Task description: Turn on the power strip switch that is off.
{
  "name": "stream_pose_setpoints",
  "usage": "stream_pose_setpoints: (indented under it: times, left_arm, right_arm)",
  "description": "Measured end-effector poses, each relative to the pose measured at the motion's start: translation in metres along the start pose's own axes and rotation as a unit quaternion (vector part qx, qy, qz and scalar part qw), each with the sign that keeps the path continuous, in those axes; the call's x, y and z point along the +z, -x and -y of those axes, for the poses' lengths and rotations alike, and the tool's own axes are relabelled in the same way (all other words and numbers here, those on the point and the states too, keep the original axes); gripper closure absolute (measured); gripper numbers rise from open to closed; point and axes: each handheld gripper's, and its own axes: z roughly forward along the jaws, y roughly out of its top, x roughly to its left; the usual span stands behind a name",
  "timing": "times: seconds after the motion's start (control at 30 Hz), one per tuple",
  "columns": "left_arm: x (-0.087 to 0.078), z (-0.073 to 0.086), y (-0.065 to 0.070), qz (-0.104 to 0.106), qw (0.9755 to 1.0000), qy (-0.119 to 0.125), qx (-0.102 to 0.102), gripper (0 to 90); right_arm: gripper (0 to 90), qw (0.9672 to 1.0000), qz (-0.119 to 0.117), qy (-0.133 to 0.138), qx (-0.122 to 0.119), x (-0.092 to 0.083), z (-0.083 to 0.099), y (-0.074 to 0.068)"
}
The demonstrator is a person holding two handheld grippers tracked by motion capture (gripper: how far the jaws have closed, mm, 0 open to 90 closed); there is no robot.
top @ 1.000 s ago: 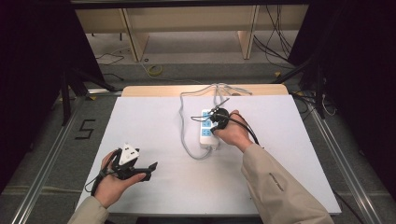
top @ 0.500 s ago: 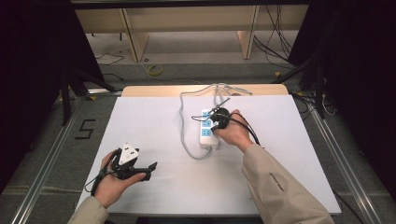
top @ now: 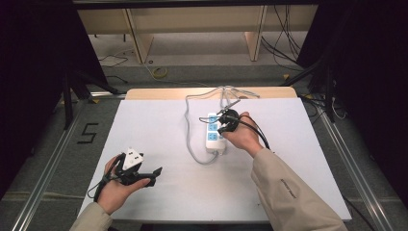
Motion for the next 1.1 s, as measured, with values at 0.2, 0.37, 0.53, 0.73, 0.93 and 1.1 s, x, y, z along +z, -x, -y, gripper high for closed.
stream_pose_setpoints:
  times: [0.2, 0.37, 0.53, 0.73, 0.93, 1.1]
  left_arm:
    - [0.000, 0.000, 0.000, 0.000, 1.0000, 0.000, 0.000, 16.1]
    - [0.000, 0.000, 0.000, 0.000, 1.0000, 0.000, -0.001, 16.1]
    - [0.000, 0.000, 0.000, -0.001, 1.0000, -0.001, -0.001, 16.1]
    - [0.000, 0.000, 0.000, -0.001, 1.0000, -0.001, -0.001, 16.1]
    - [0.000, 0.000, 0.000, -0.001, 1.0000, -0.002, -0.002, 16.1]
    - [0.000, 0.000, 0.000, -0.001, 1.0000, -0.003, -0.002, 16.2]
  right_arm:
    - [90.0, 0.9999, 0.002, 0.010, -0.001, -0.007, 0.000, 0.001]
    - [90.0, 0.9998, 0.000, 0.021, -0.001, -0.011, 0.003, 0.003]
    - [90.0, 0.9997, 0.002, 0.023, 0.003, -0.016, 0.007, 0.004]
    - [87.7, 0.9995, 0.003, 0.029, 0.008, -0.022, 0.011, 0.007]
    - [85.9, 0.9994, 0.004, 0.033, 0.009, -0.026, 0.015, 0.008]
    - [84.4, 0.9993, 0.003, 0.036, 0.012, -0.031, 0.018, 0.009]
